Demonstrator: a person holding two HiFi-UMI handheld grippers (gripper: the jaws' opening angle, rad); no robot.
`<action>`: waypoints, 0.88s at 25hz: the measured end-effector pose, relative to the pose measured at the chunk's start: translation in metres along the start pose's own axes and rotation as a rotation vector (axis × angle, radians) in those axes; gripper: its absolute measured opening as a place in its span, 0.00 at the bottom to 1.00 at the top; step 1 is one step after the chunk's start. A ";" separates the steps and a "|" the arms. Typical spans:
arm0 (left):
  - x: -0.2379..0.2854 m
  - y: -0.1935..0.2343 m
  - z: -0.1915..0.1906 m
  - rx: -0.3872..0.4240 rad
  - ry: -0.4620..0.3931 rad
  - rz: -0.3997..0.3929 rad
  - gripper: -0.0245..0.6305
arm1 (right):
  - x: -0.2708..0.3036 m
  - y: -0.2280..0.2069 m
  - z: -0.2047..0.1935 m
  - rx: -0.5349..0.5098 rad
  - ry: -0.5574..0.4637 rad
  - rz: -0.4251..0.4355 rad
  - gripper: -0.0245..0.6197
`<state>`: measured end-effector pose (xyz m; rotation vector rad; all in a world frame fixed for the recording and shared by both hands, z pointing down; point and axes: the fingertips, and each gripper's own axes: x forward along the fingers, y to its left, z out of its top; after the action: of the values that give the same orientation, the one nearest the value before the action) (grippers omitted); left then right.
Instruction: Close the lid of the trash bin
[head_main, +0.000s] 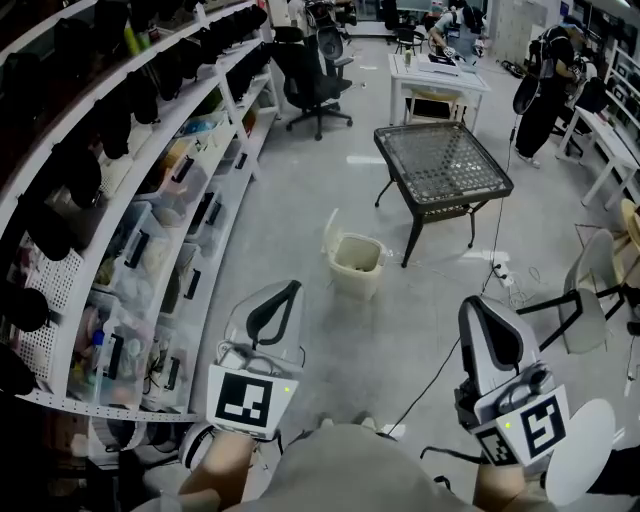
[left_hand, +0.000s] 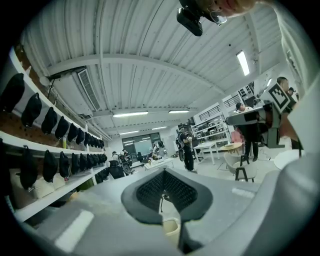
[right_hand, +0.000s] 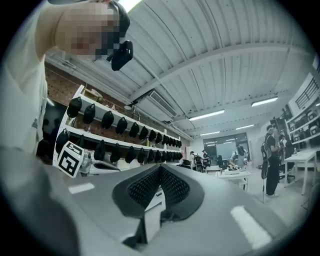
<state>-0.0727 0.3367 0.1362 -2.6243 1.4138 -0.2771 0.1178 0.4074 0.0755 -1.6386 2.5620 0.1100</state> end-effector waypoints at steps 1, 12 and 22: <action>0.001 -0.001 0.000 0.000 0.002 0.001 0.04 | 0.000 -0.001 -0.001 0.001 0.002 0.004 0.04; 0.005 -0.021 -0.006 -0.010 0.021 0.035 0.04 | -0.012 -0.032 -0.009 0.023 -0.008 -0.037 0.41; 0.029 -0.014 -0.029 -0.012 0.050 0.065 0.04 | 0.012 -0.050 -0.031 0.022 0.018 -0.010 0.48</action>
<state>-0.0521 0.3185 0.1707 -2.5920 1.5180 -0.3299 0.1565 0.3721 0.1041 -1.6518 2.5582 0.0666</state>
